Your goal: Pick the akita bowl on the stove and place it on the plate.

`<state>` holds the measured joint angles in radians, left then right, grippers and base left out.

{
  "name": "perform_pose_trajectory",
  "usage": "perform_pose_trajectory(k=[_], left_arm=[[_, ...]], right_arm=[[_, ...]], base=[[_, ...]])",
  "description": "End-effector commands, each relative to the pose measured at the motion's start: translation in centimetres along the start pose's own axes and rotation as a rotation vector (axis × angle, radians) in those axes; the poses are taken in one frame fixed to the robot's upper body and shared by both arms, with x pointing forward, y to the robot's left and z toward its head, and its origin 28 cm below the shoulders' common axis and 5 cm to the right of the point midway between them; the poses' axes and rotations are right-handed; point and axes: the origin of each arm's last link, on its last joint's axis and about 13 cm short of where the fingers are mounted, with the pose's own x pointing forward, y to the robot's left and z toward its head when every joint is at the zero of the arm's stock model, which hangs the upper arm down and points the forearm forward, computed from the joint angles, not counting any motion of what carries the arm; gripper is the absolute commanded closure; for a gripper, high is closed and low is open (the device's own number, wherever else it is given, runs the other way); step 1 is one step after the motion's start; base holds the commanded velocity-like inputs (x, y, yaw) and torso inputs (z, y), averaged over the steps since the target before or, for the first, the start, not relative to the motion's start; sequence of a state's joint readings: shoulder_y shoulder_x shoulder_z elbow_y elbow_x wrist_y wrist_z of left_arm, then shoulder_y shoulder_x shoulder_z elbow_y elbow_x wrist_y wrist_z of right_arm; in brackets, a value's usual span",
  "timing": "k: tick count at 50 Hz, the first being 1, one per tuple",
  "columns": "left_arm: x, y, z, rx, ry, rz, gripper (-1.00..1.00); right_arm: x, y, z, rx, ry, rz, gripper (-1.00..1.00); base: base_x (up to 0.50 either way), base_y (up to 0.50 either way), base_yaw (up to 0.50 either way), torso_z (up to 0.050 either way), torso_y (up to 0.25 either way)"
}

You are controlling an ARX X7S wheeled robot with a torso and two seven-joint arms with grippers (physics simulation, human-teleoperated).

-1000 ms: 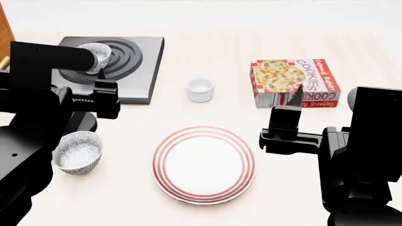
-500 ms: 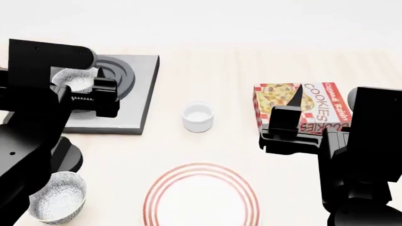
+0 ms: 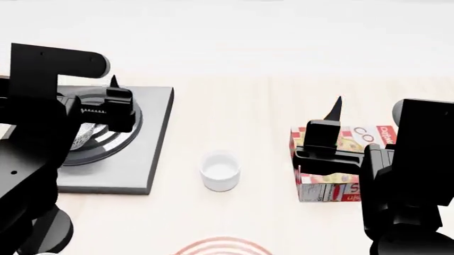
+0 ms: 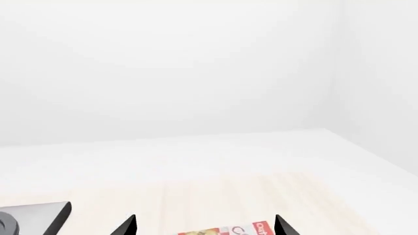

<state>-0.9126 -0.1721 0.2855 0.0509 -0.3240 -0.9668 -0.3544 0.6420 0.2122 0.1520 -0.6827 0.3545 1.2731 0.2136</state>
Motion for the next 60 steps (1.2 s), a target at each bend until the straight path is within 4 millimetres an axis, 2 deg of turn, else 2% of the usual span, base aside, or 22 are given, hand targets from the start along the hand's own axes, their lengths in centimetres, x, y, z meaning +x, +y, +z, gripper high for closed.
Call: perform_pose_trajectory(k=[1,25,30,33,35,36,44,46,48,53,60], left_arm=[[-0.1,-0.1,0.4,-0.021,-0.009,-0.017,-1.0],[-0.1,0.0,0.5,-0.022,-0.006,-0.017,-1.0],[0.8,0.8,3.5,-0.008,-0.017,-0.003,-1.0],[1.1,1.0,4.4,0.004,-0.014,-0.014,-1.0],[1.7,1.3,5.2,-0.081,0.031,-0.022,-1.0],[2.2,1.4,5.6,-0.019,0.004,0.005,-1.0],[3.6,1.5,7.4,-0.053,0.061,0.009,-1.0],[4.0,1.5,7.5,-0.112,0.104,0.021,-1.0],[4.3,1.3,7.6,-0.097,0.102,0.012,-1.0],[4.8,1.5,9.3,-0.151,0.121,0.007,-1.0],[5.4,1.7,9.5,-0.207,0.188,0.009,-1.0]], right_arm=[[0.0,-0.1,0.0,0.024,-0.002,-0.007,-1.0],[-0.1,0.0,0.2,0.027,-0.004,-0.004,-1.0],[0.0,-0.1,0.1,0.025,0.0,-0.009,-1.0],[0.0,-0.1,0.1,0.025,-0.001,-0.013,-1.0],[0.0,-0.1,0.0,0.025,-0.001,-0.013,-1.0],[0.0,-0.1,0.0,0.026,-0.003,-0.015,-1.0],[-0.1,-0.1,0.1,0.029,-0.008,-0.016,-1.0],[-0.1,-0.1,0.1,0.03,-0.006,-0.013,-1.0],[-0.1,-0.1,0.0,0.03,-0.009,-0.015,-1.0],[-0.1,-0.1,0.1,0.031,-0.011,-0.016,-1.0],[-0.1,-0.1,0.1,0.031,-0.012,-0.016,-1.0]], base=[[0.35,0.0,0.0,0.0,0.0],[0.34,0.0,0.0,0.0,0.0],[0.06,0.0,0.0,0.0,0.0],[0.0,0.0,0.0,0.0,0.0],[0.0,0.0,0.0,0.0,0.0],[0.0,0.0,0.0,0.0,0.0],[0.0,0.0,0.0,0.0,0.0],[0.0,0.0,0.0,0.0,0.0],[0.0,0.0,0.0,0.0,0.0],[0.0,0.0,0.0,0.0,0.0],[0.0,0.0,0.0,0.0,0.0]])
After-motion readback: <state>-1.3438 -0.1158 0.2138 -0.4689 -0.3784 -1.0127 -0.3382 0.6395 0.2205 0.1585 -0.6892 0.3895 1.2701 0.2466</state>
